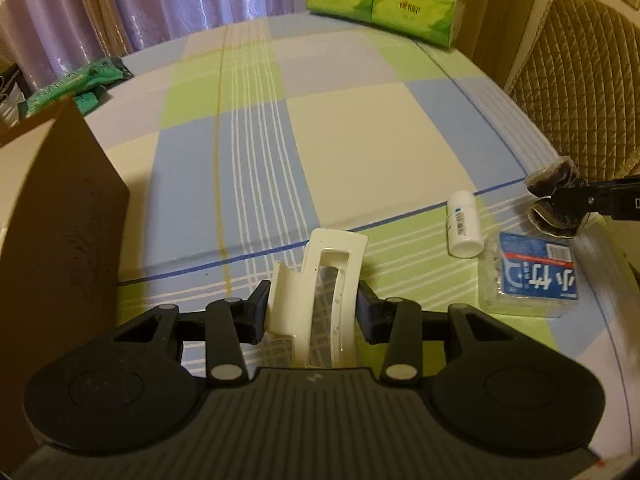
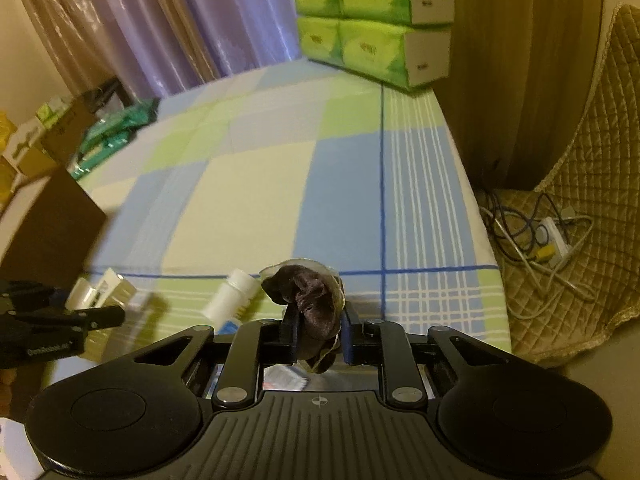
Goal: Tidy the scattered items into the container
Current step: 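Carry the scrunchie and cream hair clip over the box with both tools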
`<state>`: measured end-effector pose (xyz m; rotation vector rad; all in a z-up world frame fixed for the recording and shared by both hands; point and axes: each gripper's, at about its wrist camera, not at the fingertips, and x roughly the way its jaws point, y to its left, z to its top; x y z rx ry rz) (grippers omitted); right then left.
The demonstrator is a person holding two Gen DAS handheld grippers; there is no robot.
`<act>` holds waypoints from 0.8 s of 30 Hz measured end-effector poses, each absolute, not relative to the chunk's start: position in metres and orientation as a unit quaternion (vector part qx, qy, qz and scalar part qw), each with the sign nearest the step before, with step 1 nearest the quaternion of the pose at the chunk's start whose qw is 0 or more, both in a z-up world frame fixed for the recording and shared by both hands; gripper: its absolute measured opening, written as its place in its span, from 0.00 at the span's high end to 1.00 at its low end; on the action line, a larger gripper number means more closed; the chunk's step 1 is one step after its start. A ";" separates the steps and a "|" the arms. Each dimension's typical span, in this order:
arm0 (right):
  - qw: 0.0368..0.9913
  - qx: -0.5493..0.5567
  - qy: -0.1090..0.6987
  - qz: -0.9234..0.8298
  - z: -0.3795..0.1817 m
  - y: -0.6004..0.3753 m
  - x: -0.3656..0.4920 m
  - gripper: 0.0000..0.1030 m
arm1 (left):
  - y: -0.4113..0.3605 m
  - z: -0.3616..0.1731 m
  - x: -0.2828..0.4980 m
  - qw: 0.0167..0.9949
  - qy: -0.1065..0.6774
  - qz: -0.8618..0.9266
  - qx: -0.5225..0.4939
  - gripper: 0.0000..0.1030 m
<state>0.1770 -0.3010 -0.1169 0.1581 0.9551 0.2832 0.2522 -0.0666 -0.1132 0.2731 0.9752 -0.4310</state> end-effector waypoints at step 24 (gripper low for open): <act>0.865 0.076 0.420 0.263 -0.050 -0.229 0.116 0.84 | 0.003 -0.016 0.172 0.896 0.397 -0.180 0.080 0.63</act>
